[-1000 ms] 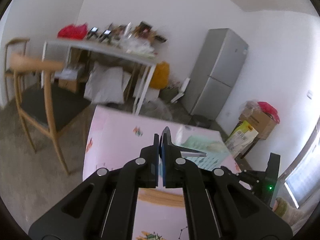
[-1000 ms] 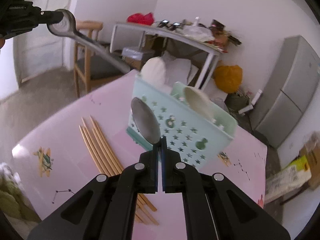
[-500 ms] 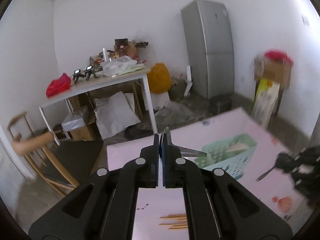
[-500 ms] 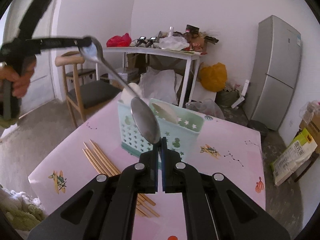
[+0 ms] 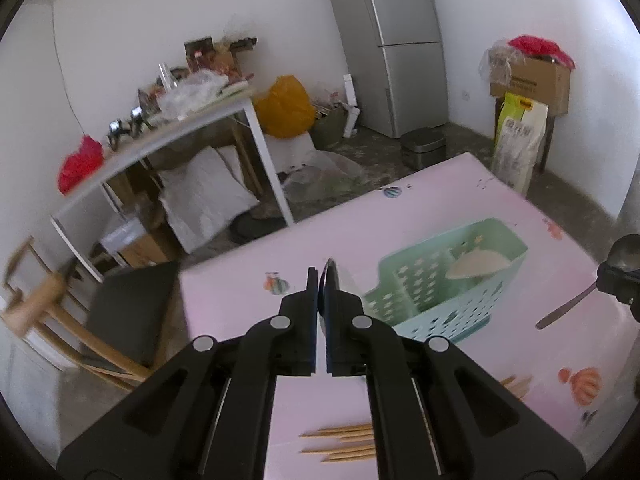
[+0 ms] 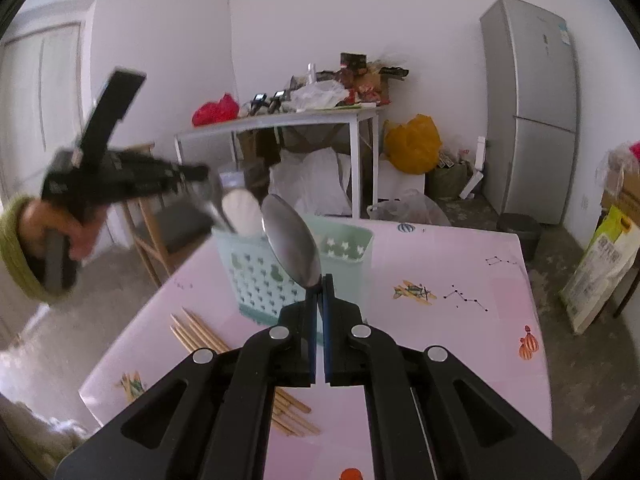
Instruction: Organize utensils
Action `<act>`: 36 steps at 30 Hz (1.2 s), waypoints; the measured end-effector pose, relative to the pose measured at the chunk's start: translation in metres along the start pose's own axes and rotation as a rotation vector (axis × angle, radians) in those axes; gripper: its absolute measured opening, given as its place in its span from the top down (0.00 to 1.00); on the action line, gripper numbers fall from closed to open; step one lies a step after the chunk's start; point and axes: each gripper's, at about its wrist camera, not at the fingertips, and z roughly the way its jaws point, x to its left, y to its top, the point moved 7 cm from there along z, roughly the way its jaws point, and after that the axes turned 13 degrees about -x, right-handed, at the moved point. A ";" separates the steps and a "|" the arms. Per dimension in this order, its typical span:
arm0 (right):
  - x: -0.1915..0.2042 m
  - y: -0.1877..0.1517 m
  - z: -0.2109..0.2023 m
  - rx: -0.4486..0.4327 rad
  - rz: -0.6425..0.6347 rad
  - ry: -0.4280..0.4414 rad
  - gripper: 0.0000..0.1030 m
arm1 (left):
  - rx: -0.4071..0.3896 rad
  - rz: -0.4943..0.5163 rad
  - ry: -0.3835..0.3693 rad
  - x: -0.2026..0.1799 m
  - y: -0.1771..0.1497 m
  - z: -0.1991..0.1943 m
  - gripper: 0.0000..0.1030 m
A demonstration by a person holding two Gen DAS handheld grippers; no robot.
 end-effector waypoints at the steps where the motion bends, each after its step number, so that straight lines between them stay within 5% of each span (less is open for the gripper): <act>1: -0.002 0.003 0.000 -0.010 0.016 0.005 0.98 | 0.002 -0.021 -0.016 0.000 -0.001 0.004 0.95; 3: -0.008 0.013 0.001 -0.037 0.056 0.022 0.98 | -0.006 -0.103 -0.075 0.001 0.000 0.010 0.94; 8: -0.017 0.037 0.008 -0.105 0.142 0.076 0.98 | -0.051 -0.268 -0.133 0.011 0.002 0.012 0.73; 13: -0.027 0.065 0.027 -0.176 0.210 0.130 0.98 | -0.121 -0.364 -0.113 0.030 -0.002 -0.007 0.50; 18: -0.032 0.078 0.058 -0.191 0.224 0.148 0.98 | -0.117 -0.404 -0.068 0.042 -0.022 -0.024 0.37; 36: -0.024 -0.002 0.130 0.106 0.147 0.081 0.92 | 0.088 -0.505 0.065 0.056 -0.139 -0.027 0.28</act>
